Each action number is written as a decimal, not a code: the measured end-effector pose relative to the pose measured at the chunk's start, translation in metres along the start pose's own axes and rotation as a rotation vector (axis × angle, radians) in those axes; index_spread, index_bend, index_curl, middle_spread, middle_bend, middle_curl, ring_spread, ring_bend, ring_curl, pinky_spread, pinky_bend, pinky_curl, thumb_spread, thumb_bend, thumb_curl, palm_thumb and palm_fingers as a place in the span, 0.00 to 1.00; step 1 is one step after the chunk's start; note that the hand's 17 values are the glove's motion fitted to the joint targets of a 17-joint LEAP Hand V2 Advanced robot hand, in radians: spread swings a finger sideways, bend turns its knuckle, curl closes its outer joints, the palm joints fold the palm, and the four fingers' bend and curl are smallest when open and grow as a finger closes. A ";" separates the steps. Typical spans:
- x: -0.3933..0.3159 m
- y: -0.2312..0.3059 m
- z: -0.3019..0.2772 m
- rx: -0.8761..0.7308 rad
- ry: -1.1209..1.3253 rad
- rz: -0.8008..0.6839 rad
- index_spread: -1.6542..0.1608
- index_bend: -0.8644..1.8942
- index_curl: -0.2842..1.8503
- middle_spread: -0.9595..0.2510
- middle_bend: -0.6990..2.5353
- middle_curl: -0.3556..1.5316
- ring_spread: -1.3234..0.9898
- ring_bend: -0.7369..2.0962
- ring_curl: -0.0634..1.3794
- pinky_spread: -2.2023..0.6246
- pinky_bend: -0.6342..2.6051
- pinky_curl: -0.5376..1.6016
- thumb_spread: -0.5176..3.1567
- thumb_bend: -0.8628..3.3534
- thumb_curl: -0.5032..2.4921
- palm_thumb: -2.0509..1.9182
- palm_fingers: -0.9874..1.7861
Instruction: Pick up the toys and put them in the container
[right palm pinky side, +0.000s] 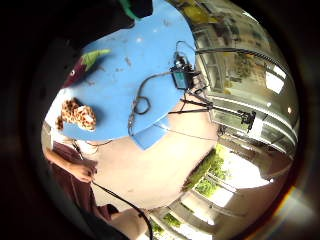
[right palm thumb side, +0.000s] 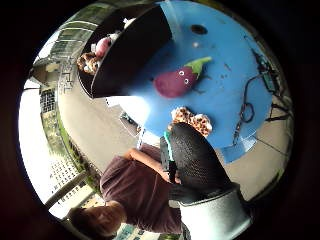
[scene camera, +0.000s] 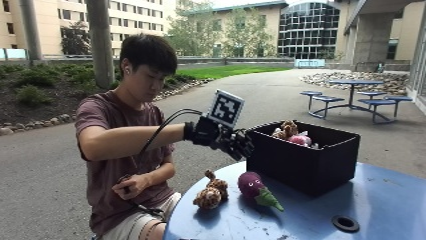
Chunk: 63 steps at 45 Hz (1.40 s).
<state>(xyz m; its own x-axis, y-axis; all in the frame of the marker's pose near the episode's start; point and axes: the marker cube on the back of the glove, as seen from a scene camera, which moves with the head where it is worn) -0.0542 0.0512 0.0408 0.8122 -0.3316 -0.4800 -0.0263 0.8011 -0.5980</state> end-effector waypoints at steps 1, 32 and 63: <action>0.002 0.001 0.020 -0.011 0.024 -0.003 0.83 0.33 0.21 0.82 0.26 0.37 0.57 0.42 0.23 0.79 0.47 0.41 0.50 0.20 0.30 0.51 0.27; -0.079 -0.012 0.224 0.024 -0.178 -0.261 0.83 0.39 0.24 0.76 0.29 0.40 0.48 0.49 0.31 0.68 0.50 0.42 0.56 0.24 0.29 0.59 0.43; -0.080 -0.044 0.159 0.170 -0.271 -0.321 0.88 0.66 0.41 0.60 0.56 0.59 0.43 0.71 0.46 0.63 0.45 0.43 0.56 0.32 0.33 0.72 0.87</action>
<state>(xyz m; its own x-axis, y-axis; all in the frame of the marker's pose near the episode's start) -0.0251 0.1216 0.2072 0.8873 -0.4525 -0.0889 0.3296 0.7571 -0.5640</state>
